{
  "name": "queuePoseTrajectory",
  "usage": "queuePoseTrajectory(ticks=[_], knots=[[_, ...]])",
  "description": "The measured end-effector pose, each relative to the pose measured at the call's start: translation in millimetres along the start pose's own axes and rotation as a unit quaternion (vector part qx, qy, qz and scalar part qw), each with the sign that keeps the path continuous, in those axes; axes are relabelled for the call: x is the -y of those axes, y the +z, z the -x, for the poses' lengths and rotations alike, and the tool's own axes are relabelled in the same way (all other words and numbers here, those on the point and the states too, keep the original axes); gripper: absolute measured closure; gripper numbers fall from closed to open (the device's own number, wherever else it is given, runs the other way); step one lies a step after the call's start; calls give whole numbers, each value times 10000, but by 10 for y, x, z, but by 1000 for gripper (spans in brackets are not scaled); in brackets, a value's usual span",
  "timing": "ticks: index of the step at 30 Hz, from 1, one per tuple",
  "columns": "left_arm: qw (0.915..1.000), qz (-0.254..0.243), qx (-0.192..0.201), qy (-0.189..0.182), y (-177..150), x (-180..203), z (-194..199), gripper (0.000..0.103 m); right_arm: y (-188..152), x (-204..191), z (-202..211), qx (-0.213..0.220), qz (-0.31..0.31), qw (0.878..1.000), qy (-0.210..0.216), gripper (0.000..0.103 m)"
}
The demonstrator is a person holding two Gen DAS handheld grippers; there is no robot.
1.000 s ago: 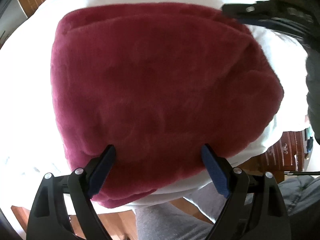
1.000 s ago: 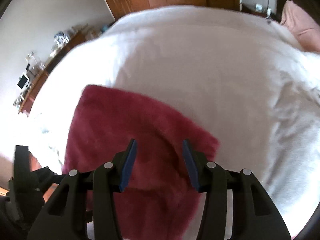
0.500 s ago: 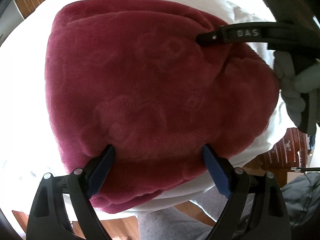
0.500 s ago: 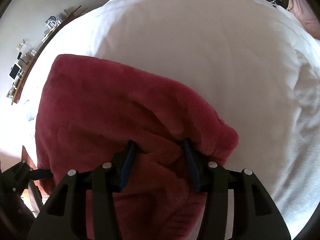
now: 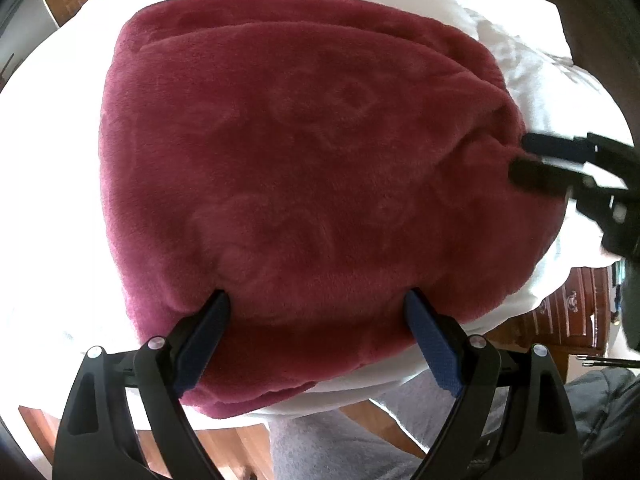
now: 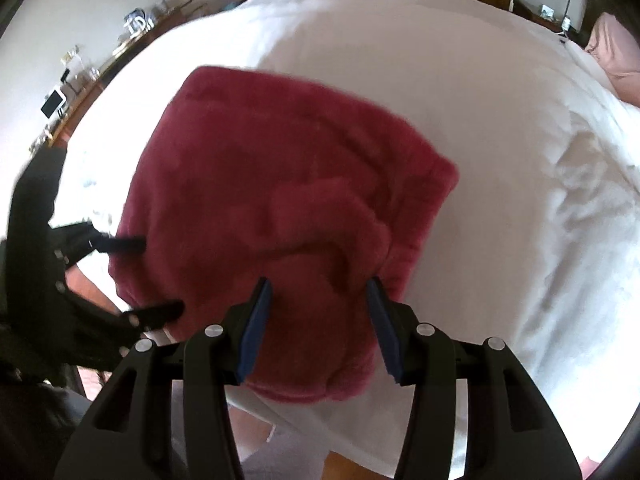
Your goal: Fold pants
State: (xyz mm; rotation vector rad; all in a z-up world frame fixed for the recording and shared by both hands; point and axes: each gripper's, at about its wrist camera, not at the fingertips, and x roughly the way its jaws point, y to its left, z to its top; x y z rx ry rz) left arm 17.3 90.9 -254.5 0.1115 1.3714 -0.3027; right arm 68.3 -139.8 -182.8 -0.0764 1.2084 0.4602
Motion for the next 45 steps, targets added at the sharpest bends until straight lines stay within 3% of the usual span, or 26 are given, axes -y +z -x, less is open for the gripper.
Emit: queuePoseTrajectory(ticks=[29,36,44,45], knots=[[9999,-34,-111,105,8,57,-102,15,-181,139,-773,-384,-121,9991,-157,42],[9999,95,-18,120,71,78,58,15,-123,147,-655,-455,-235,9987,-67,43],[9969,110,469,614,231,5,445,15,-34,293,-283,-213,-766,9966,213,42],[9965,169,495,652,256,-23,475,15,-32,347,-253,-173,-884,9957,222,37]])
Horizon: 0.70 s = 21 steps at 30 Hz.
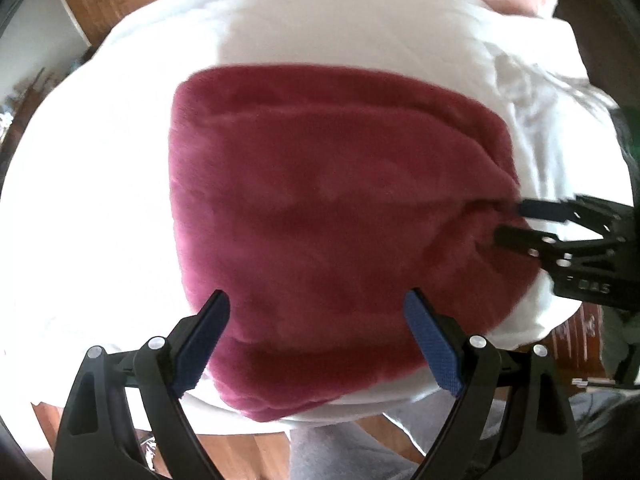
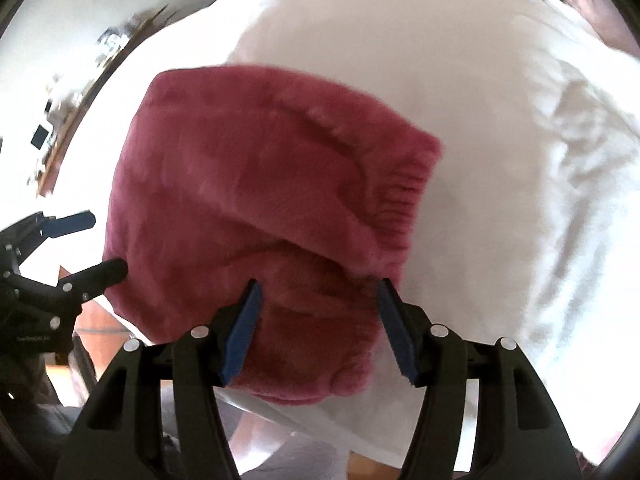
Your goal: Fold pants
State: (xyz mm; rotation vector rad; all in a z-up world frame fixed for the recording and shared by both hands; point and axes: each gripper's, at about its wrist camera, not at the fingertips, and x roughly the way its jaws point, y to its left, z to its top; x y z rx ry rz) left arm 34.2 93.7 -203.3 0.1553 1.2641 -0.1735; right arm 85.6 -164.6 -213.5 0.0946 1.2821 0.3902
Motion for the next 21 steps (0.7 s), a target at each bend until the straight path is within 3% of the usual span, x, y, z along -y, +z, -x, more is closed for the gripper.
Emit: queuePoseTrajectory(ticks=[4,12,14,21], knots=[[9996,281,23,82,74,-170,-2,15,55,206,81,190,-554,9982,111,20],[9980,584,-224,-53,158,-522,-186,12,160,422,-133,1,-1236,9921,201,12],[9975,635,-225,-192,173,-604,-231,11,152,424,-207,-34,-1329,9909,191,8],[9909,933,-389,-893,209,-994,-543,8,146,510,-572,-462,-1727,9834,322,7]])
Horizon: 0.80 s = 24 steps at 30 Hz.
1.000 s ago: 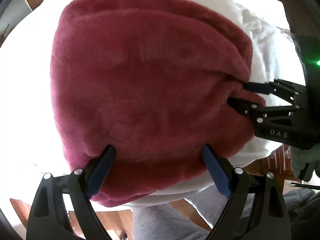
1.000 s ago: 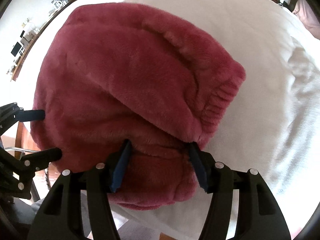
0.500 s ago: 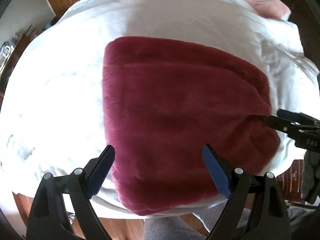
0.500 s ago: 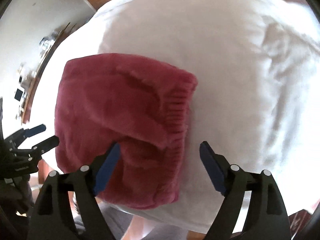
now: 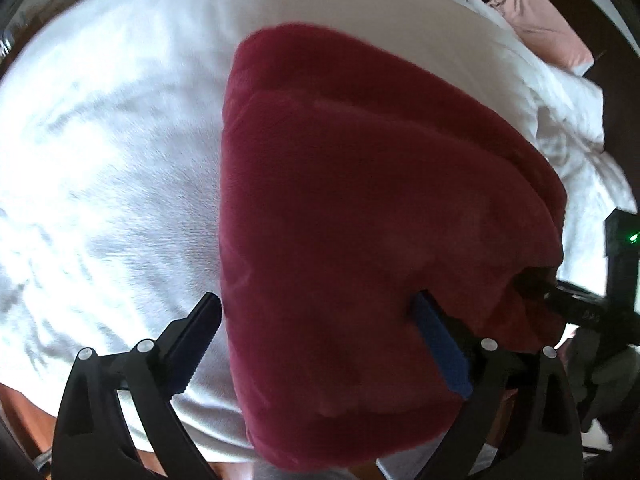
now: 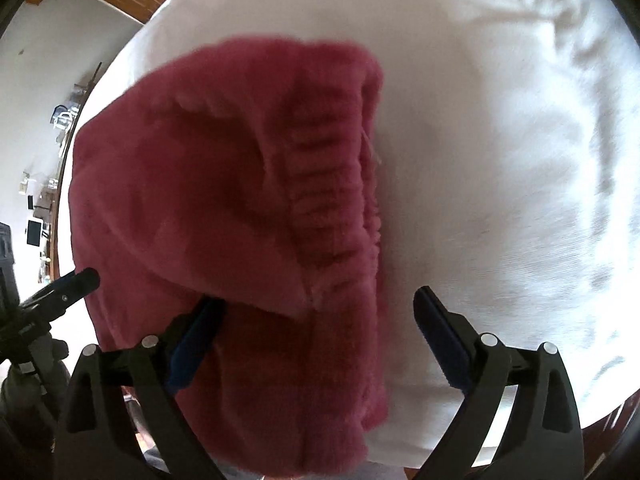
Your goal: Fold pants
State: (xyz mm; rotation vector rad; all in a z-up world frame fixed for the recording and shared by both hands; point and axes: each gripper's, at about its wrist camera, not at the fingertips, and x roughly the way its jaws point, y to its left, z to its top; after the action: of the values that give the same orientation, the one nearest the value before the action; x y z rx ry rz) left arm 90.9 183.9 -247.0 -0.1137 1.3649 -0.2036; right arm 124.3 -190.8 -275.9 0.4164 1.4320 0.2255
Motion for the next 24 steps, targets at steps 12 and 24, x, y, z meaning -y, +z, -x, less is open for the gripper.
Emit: queuePoseTrajectory(ticks=[12,24], knots=[[9874,-56,-791,-1371,284,-454,-417,5,117,210,-226,-160,-622,9973,346,7],[9664,50,-1201,-2271,432,-570,-563,24,29,320,-44,-113,-807,9960,370,46]])
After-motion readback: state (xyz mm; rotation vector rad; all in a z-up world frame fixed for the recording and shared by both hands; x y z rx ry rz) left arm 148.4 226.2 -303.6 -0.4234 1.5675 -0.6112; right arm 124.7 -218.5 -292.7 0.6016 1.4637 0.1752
